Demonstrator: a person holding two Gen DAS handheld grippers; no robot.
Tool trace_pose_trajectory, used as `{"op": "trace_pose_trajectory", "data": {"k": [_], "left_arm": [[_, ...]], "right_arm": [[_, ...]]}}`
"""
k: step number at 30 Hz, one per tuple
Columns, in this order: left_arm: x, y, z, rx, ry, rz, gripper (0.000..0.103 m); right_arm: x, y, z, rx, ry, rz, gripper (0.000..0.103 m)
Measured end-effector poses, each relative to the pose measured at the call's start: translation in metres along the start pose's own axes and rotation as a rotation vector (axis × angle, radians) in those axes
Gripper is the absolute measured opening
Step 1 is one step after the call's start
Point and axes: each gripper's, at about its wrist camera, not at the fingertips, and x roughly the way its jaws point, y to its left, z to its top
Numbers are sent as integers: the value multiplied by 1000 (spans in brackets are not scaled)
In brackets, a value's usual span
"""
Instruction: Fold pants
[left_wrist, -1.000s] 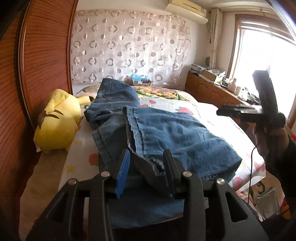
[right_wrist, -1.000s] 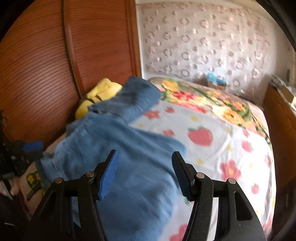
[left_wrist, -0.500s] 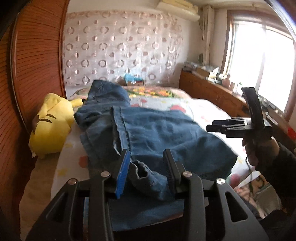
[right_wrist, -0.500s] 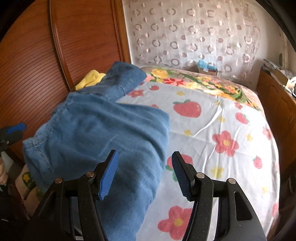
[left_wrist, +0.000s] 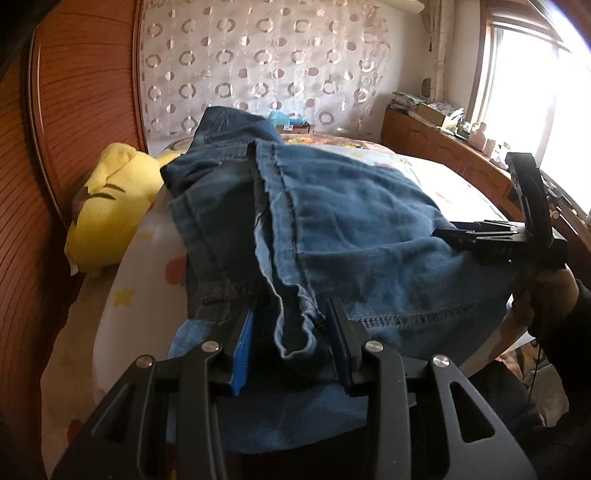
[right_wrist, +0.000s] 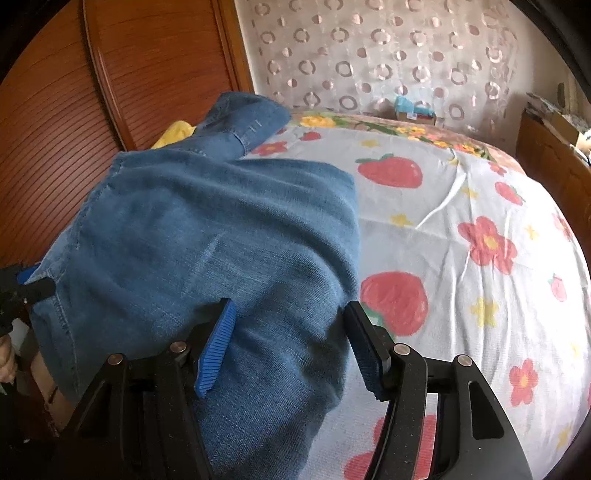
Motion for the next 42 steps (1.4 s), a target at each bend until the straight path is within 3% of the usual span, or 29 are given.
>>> {"op": "trace_pose_trajectory", "data": {"k": [4,6,9,15,18,29,42], "left_arm": [[-1,-2,-5,6,-7,2,33],[-3,-5,-6,14,-11,-15,21],[-8,-7,-4,29,-28,-28,12],[-25,-8,-1,34,-72,-43,7],[-34,-7,1,34,-97,-36,6],[-23,5,-6,-2,-82,-16,6],[-14,5,-12,5,-52,-2,10]], "right_arm": [[3,-2,2,5,11,3,64],[3,-2,1,4,12,1,65],[3,-2,1,3,12,1,65],[3,-2,1,2,14,1,65],[-1,0,3,-12,34,-21,65],[-82,6,10,-16,-53,-3,65],[-42,6,-3,29,24,21,65]]}}
